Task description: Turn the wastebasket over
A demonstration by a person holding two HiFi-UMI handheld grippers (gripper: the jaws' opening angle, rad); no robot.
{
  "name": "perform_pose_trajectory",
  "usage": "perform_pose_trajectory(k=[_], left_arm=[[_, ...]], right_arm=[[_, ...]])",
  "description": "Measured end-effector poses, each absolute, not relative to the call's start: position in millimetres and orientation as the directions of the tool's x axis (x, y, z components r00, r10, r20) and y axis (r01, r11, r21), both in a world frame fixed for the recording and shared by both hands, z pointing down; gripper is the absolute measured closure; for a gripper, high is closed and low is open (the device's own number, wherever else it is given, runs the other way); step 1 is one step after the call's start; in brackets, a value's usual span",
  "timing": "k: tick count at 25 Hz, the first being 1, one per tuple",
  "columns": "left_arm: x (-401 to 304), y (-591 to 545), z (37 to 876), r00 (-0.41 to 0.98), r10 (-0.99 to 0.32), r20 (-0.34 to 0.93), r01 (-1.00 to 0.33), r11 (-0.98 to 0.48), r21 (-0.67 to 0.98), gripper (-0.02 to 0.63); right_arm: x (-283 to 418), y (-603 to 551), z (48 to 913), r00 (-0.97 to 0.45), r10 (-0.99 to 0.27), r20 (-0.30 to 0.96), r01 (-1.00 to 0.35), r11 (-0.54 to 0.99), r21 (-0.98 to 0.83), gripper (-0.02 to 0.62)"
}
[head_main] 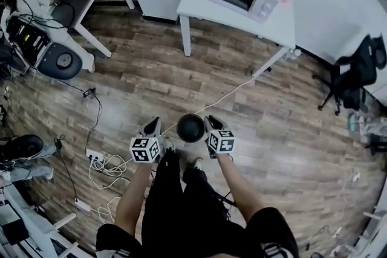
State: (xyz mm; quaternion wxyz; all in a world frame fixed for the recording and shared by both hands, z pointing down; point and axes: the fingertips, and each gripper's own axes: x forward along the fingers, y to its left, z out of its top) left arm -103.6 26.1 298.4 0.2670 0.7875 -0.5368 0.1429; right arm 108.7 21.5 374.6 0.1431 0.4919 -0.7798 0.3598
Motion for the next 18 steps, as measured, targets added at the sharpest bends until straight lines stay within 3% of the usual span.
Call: perform_pose_trajectory(k=[10, 18], left_arm=[[-90.3, 58.6, 113.3, 0.425, -0.887, 0.178, -0.898, -0.439, -0.043, 0.571], [-115.7, 113.9, 65.8, 0.449, -0.886, 0.112, -0.893, -0.444, 0.066, 0.571]], right_arm=[[80.1, 51.5, 219.6, -0.434, -0.815, 0.385, -0.88, 0.292, -0.374, 0.549], [40.5, 107.5, 136.9, -0.435, -0.855, 0.283, -0.88, 0.338, -0.333, 0.554]])
